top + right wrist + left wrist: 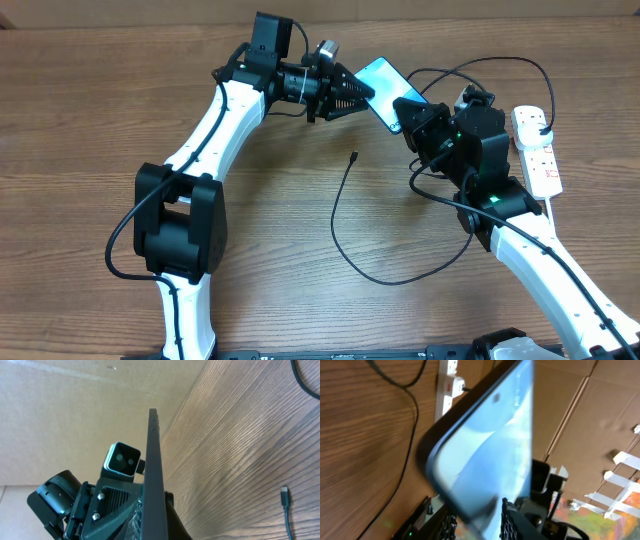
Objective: Plug charger to phone and switch on socket
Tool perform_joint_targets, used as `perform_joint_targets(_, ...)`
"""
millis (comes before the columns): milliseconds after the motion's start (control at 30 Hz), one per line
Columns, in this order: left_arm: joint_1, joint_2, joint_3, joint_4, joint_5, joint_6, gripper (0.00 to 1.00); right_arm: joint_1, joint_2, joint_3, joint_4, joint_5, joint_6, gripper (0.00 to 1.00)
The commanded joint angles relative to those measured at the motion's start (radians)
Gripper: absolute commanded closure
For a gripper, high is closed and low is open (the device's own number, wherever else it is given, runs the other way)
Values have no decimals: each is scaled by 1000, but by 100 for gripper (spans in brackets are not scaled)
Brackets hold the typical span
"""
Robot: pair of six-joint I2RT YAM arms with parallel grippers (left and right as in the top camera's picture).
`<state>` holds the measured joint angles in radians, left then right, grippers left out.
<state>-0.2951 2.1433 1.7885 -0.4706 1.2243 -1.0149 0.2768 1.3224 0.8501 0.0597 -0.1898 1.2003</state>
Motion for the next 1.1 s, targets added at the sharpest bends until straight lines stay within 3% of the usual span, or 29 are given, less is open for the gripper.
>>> perform_joint_targets(0, -9, 2, 15, 70, 13, -116, 68, 3, -26, 22, 19, 13, 64, 96)
perform_joint_targets(200, -10, 2, 15, 174, -55, -167, 69, 3, -26, 22, 6, 7, 184, 96)
perform_joint_targets(433, -10, 2, 15, 185, -123, -168, 73, 3, -26, 22, 7, -26, 320, 96)
perform_joint_targets(733, -15, 2, 15, 236, -159, -189, 78, 3, -24, 22, 8, -59, 410, 96)
perform_joint_targets(1067, -41, 2, 15, 394, -180, -242, 79, 3, -20, 22, 16, -117, 426, 96)
